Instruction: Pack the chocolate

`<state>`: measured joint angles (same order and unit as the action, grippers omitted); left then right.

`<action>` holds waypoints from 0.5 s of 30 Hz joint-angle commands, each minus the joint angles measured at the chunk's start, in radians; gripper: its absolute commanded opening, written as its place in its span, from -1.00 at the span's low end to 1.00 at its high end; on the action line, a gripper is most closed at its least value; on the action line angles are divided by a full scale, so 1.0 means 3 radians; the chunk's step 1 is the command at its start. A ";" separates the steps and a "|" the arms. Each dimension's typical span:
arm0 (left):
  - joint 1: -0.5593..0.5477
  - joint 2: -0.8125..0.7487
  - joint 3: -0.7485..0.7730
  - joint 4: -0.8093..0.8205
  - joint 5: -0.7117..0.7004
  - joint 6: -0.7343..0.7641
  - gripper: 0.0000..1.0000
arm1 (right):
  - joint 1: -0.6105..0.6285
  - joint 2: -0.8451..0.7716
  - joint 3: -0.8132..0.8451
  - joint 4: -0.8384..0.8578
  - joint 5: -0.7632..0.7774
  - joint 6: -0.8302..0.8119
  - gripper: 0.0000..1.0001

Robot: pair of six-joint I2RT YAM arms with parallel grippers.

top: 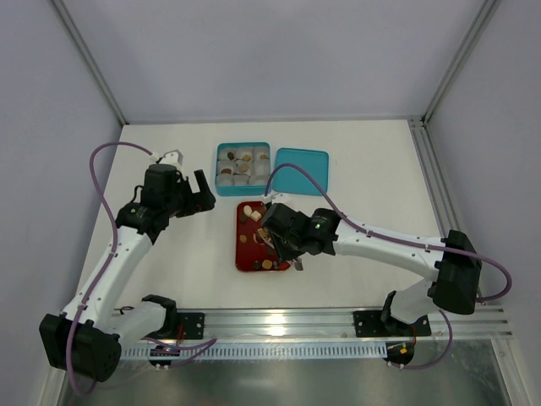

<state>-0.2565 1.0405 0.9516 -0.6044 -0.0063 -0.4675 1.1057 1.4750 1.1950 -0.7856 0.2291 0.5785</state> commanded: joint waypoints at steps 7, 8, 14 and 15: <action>0.0017 -0.0022 -0.0007 0.0021 0.0011 0.0009 0.99 | -0.0060 -0.0212 0.0210 0.0032 0.0101 -0.0001 -0.28; 0.0022 -0.0022 -0.0002 0.0021 0.0011 0.0009 0.99 | -0.0071 -0.0217 0.0225 0.0026 0.0101 -0.0006 -0.28; 0.0017 -0.0027 -0.0002 0.0021 0.0011 0.0009 1.00 | -0.0162 -0.0248 0.0347 0.0032 0.0101 -0.0077 -0.28; 0.0017 -0.0027 -0.0002 0.0021 0.0011 0.0009 0.99 | -0.0183 -0.0238 0.0368 0.0042 0.0090 -0.0077 -0.29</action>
<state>-0.2565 1.0405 0.9516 -0.6044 -0.0063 -0.4675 1.0679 1.4456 1.2427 -0.7948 0.2344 0.5728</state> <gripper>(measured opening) 0.996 0.359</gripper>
